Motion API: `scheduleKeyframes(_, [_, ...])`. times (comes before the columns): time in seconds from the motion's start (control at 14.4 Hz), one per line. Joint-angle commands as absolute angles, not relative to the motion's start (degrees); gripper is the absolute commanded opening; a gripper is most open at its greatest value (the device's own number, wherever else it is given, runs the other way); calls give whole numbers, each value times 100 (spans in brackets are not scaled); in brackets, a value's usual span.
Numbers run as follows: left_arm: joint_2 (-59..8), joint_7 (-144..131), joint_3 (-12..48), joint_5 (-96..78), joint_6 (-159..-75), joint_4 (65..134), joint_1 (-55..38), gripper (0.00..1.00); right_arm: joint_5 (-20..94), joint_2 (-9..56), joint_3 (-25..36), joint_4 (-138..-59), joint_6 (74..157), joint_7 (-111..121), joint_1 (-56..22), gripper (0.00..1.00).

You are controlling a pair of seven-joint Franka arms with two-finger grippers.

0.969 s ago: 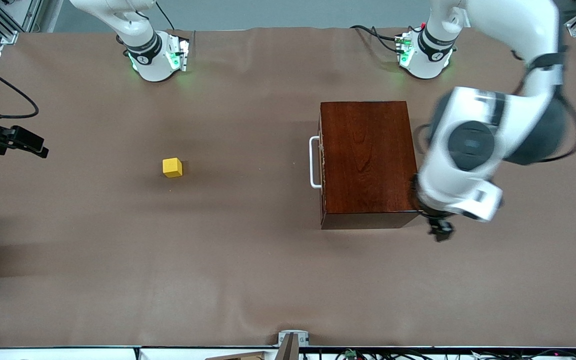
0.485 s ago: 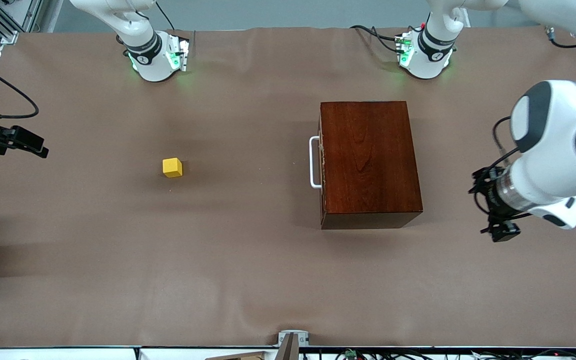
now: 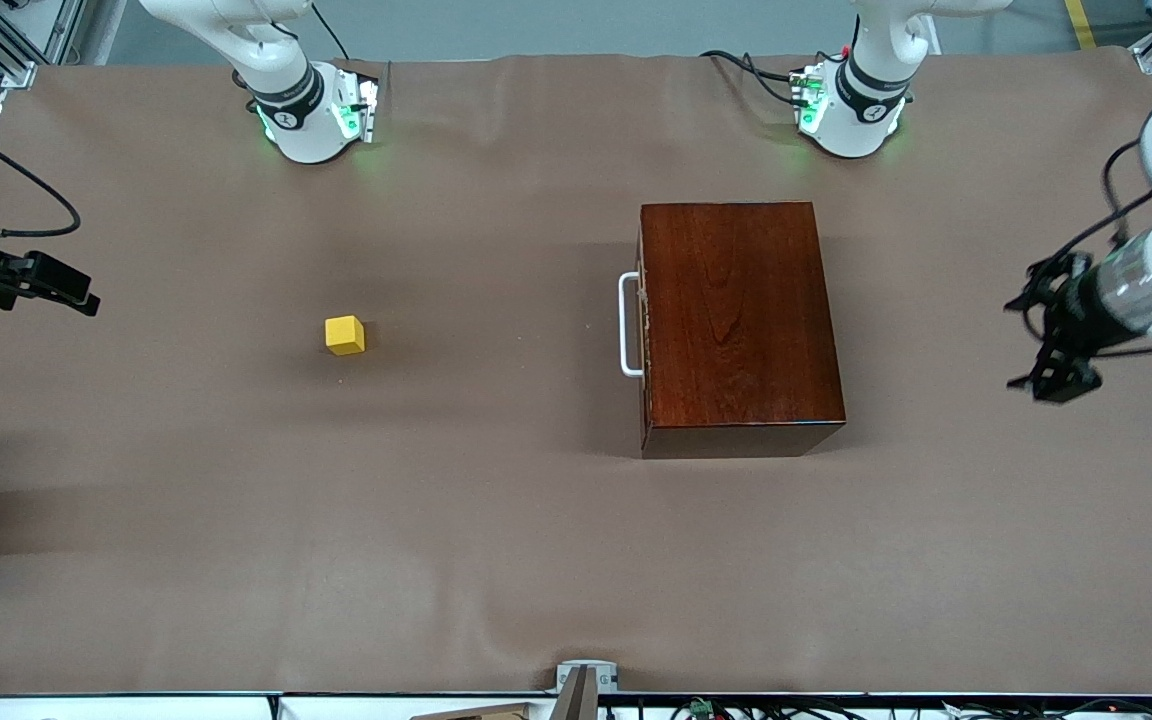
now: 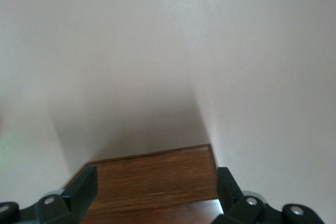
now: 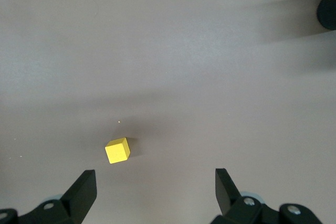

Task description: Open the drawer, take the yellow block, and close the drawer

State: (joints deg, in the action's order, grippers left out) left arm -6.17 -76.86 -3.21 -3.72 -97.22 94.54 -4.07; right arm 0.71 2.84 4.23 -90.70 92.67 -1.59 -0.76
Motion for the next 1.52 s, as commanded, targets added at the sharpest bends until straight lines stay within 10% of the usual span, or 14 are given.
scheduleKeyframes(0.0, [51, -6544, -264, -536, -9835, 10247, -212, 100, 132, 229, 413, -9097, 9229, -193, -70, 100])
scheduleKeyframes(1.45, [255, -21, -264, -79, -9063, 9475, -237, 100, 132, 211, 413, -9097, 9158, -193, -70, 100])
